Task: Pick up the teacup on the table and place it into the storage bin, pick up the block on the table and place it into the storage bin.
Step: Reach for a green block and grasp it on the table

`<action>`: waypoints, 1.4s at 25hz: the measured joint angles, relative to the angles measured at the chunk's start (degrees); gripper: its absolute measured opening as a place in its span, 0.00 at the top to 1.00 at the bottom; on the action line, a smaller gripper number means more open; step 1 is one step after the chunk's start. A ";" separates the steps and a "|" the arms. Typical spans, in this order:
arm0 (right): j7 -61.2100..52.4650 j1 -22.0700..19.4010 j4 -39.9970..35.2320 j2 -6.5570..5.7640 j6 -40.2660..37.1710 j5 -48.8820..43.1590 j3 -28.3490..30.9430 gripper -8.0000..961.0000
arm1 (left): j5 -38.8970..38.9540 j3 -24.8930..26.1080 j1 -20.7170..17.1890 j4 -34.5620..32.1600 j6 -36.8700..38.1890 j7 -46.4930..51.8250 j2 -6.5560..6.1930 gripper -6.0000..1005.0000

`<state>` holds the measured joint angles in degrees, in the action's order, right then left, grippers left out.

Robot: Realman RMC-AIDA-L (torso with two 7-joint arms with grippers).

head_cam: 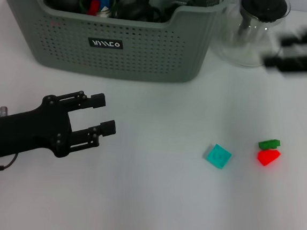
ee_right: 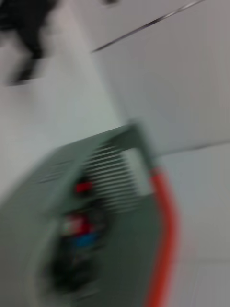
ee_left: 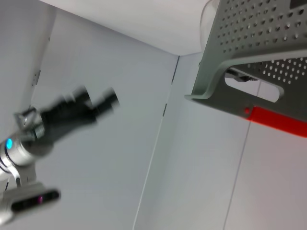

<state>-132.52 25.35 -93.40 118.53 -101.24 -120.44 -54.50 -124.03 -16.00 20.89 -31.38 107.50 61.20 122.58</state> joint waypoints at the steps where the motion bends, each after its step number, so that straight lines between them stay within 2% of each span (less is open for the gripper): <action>1: -1.04 0.67 -0.70 -0.01 -3.58 -4.16 1.73 0.43 | 0.00 0.01 0.25 0.09 -0.05 0.07 -0.04 0.34; 3: -2.08 1.91 -0.88 0.06 -7.90 -11.48 3.14 0.33 | -0.01 0.00 0.61 0.22 -0.37 0.07 -0.06 0.34; 7: -2.37 3.24 0.10 1.11 -9.42 -23.73 0.60 0.33 | -0.23 -0.01 1.33 0.37 -1.17 0.08 -0.07 0.34; 10: -4.02 3.90 3.06 1.66 -8.28 -27.64 -2.82 0.35 | -0.33 -0.06 1.45 0.46 -1.50 0.13 -0.07 0.34; 18: -14.41 8.05 17.37 1.55 -0.94 -33.31 -4.91 0.48 | -0.20 -0.09 1.24 0.54 -2.50 0.15 -0.06 0.34; 26: -22.47 8.90 19.56 1.63 1.57 -34.97 -5.93 0.53 | -0.46 -0.09 0.92 0.54 -3.88 -0.18 -0.06 0.34; 29: -24.67 9.14 20.16 1.69 2.25 -34.98 -8.09 0.54 | -0.45 -0.08 0.91 0.54 -4.14 -0.27 -0.06 0.34; 35: -27.40 11.20 26.61 1.70 7.18 -35.26 -13.56 0.54 | -0.42 -0.08 0.91 0.54 -5.28 -0.37 0.00 0.34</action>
<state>-159.92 36.55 -66.80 120.23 -94.06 -155.70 -68.06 -124.44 -16.08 21.79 -30.84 102.21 60.84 122.59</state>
